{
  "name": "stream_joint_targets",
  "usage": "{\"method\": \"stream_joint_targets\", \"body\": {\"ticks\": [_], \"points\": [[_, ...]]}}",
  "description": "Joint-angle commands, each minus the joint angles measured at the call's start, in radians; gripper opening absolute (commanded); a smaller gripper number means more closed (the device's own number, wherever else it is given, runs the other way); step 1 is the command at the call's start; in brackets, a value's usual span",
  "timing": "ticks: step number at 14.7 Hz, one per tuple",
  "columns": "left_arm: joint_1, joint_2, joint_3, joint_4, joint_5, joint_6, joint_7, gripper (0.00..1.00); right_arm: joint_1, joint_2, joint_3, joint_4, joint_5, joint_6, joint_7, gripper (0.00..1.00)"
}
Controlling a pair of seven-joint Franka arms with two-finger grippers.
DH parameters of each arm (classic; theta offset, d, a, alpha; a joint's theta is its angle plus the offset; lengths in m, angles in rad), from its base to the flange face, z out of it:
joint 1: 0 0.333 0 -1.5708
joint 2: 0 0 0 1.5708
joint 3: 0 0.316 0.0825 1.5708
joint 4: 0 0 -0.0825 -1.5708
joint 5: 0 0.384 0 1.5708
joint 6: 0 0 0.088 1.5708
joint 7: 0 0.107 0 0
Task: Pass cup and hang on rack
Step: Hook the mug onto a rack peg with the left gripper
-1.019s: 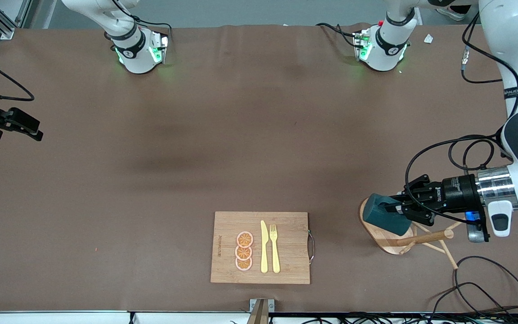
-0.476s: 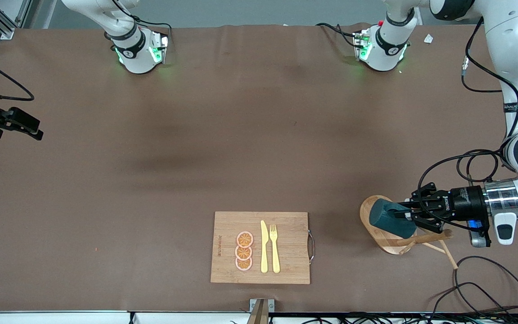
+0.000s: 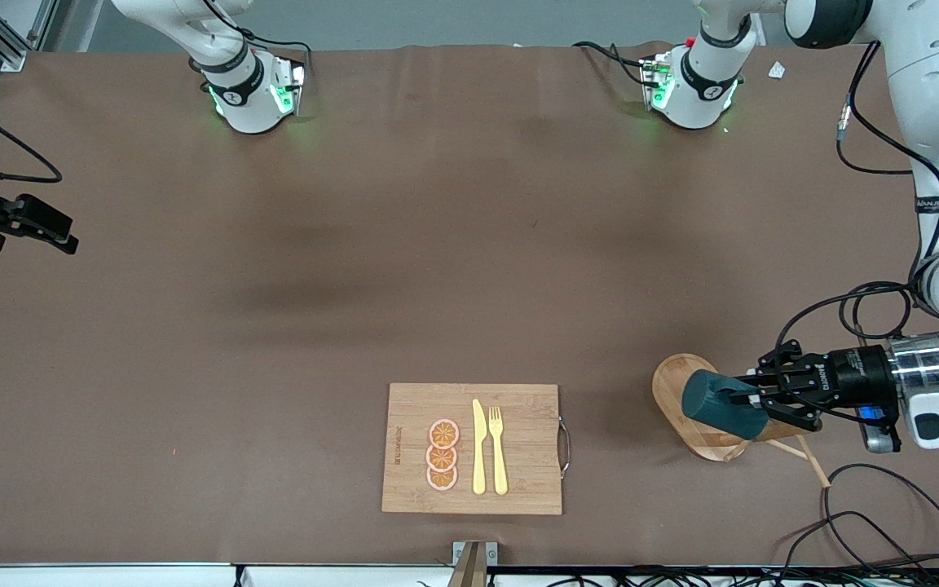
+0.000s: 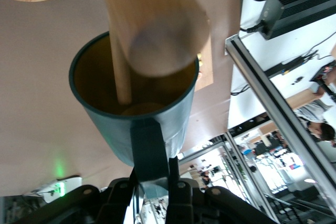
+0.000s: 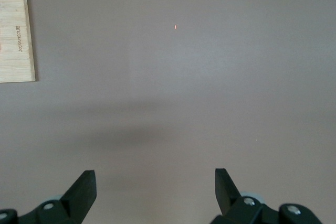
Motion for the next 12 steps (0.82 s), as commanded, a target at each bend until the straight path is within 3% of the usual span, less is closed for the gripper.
{"method": "stream_joint_targets", "body": {"ticks": [1,12], "points": [[0.016,0.015,-0.004,0.018,-0.042,-0.017,0.011,0.0,0.0,-0.014,0.002,-0.012,-0.008,0.006,0.006,1.0],[0.053,0.047,-0.004,0.018,-0.103,-0.017,0.011,0.0,0.006,-0.011,0.004,-0.012,-0.014,0.012,0.004,1.0]]}}
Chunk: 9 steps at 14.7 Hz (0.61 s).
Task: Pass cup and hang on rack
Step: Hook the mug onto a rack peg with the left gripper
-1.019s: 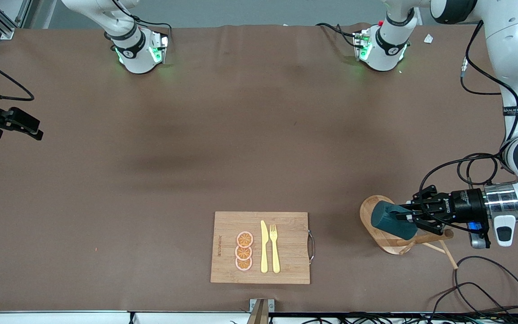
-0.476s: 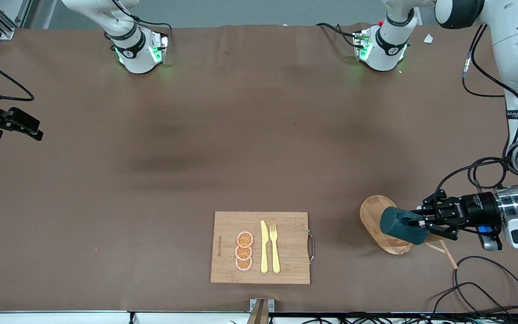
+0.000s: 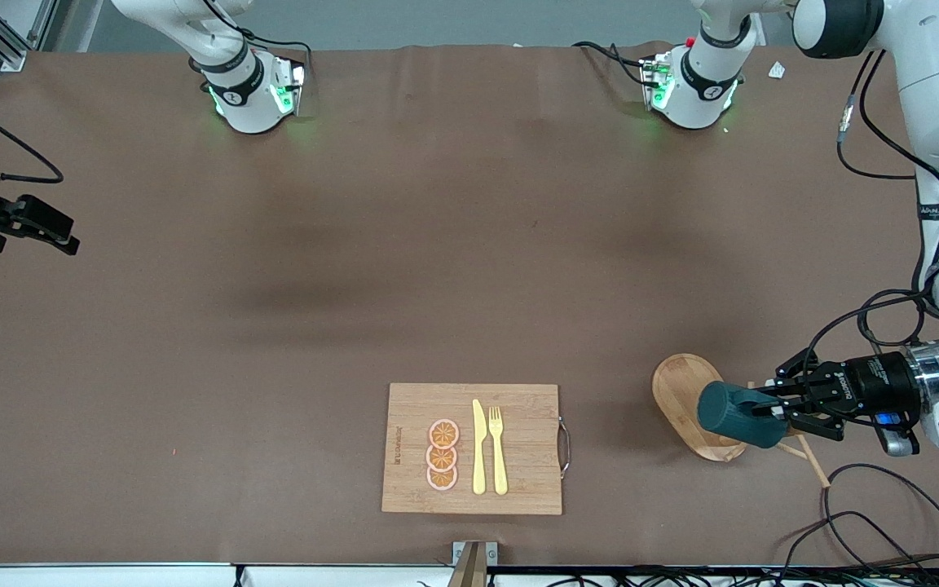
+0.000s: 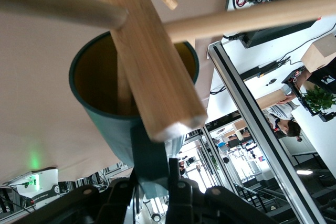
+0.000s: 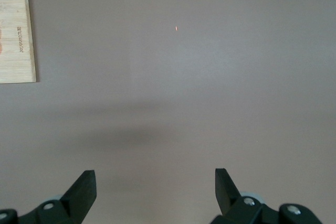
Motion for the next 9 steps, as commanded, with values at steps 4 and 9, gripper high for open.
{"method": "stream_joint_targets", "body": {"ticks": [4,9], "points": [[0.01,0.02,-0.004,0.017,-0.03,-0.019,0.016,0.0,-0.002,-0.011,0.001,-0.011,-0.016,0.008,0.003,1.0],[0.02,0.031,-0.004,0.017,-0.044,-0.019,0.032,0.0,-0.005,-0.012,0.001,-0.011,-0.019,0.005,0.001,1.0]]}}
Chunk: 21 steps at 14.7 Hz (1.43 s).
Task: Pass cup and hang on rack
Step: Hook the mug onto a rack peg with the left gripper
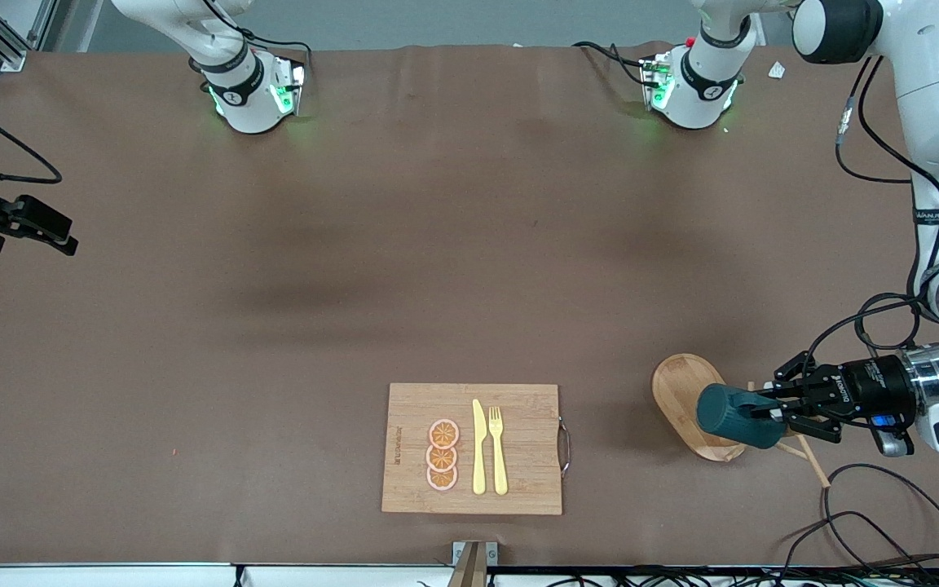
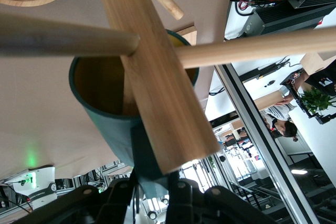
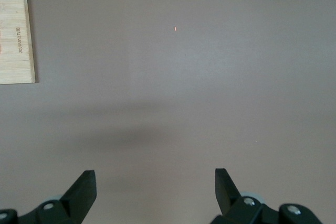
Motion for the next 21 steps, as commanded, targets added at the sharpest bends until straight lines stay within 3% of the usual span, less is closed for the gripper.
{"method": "stream_joint_targets", "body": {"ticks": [1,21], "points": [[0.013,0.013,-0.003,0.017,-0.026,-0.019,0.03,0.0,-0.005,-0.012,0.002,-0.011,-0.019,0.004,0.003,1.0],[0.019,0.027,-0.004,0.017,-0.028,-0.022,0.034,0.03,0.003,-0.014,0.005,-0.013,-0.019,0.012,0.003,1.0]]}}
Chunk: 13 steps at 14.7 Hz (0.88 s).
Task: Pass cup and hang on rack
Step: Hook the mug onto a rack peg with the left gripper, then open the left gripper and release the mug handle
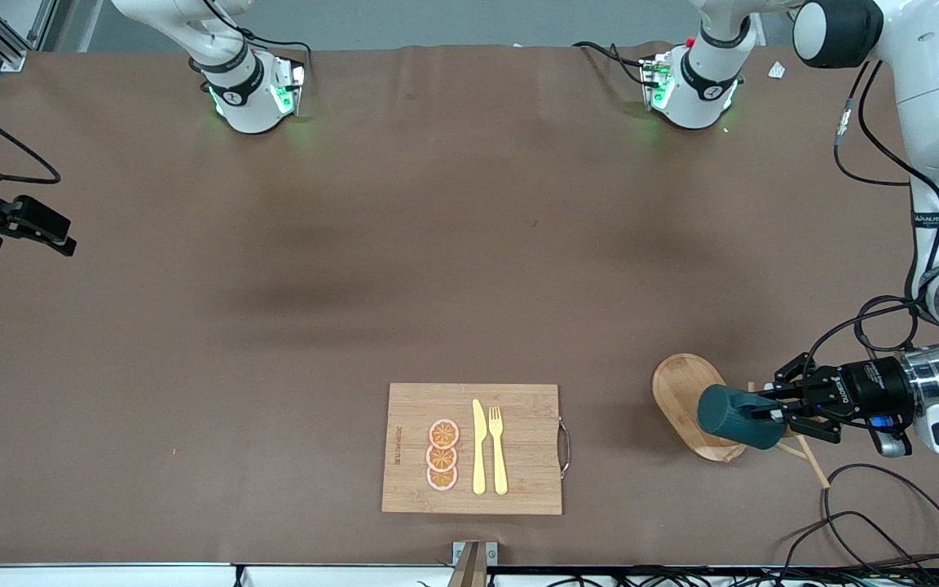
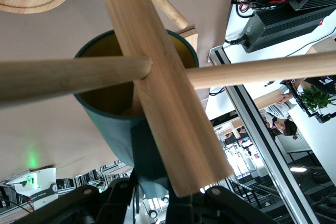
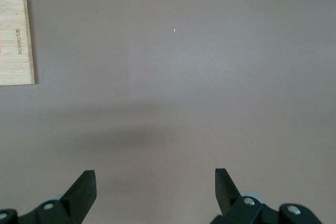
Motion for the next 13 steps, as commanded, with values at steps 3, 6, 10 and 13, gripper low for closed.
{"method": "stream_joint_targets", "body": {"ticks": [3,6,10,13], "points": [[0.011,0.014,-0.004,0.018,-0.022,-0.015,0.016,0.03,0.001,-0.015,0.004,-0.016,-0.016,0.006,0.003,1.0],[0.011,0.015,-0.004,0.017,-0.022,-0.015,0.016,0.04,-0.002,-0.015,0.004,-0.014,-0.016,0.006,0.001,1.0],[0.013,0.017,-0.004,0.017,-0.022,-0.015,0.014,0.27,-0.002,-0.015,0.004,-0.014,-0.016,0.006,0.001,1.0],[0.011,0.014,-0.004,0.02,-0.022,-0.015,0.014,0.71,-0.001,-0.015,0.004,-0.014,-0.016,0.006,0.001,1.0]]}}
